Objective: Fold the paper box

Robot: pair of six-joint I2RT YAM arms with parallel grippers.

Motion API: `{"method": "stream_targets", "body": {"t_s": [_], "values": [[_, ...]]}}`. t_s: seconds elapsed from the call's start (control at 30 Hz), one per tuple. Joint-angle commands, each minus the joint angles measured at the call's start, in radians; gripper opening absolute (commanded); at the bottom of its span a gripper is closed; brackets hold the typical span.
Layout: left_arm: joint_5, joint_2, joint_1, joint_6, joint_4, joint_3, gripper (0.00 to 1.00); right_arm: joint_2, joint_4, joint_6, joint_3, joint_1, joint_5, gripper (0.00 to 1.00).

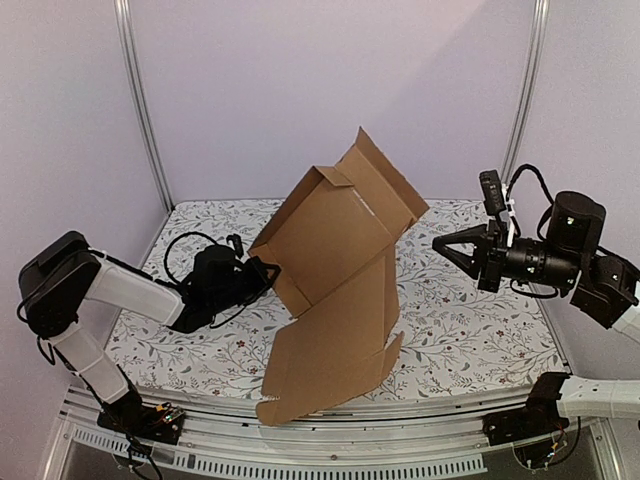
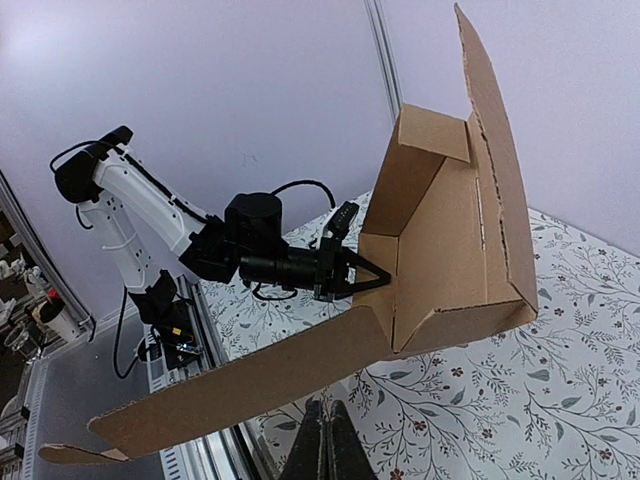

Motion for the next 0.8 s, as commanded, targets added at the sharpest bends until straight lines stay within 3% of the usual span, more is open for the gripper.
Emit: {"method": "stream_targets", "body": {"t_s": [0.0,0.77], "values": [[0.058,-0.035,0.014,-0.083,0.089,-0.017,0.00,0.039,0.015,-0.003,-0.008,0.004,0.045,0.00],[0.110,-0.076,0.013,-0.102,0.102,-0.025,0.00,0.296,0.262,0.036,0.114,0.057,0.144,0.00]]}}
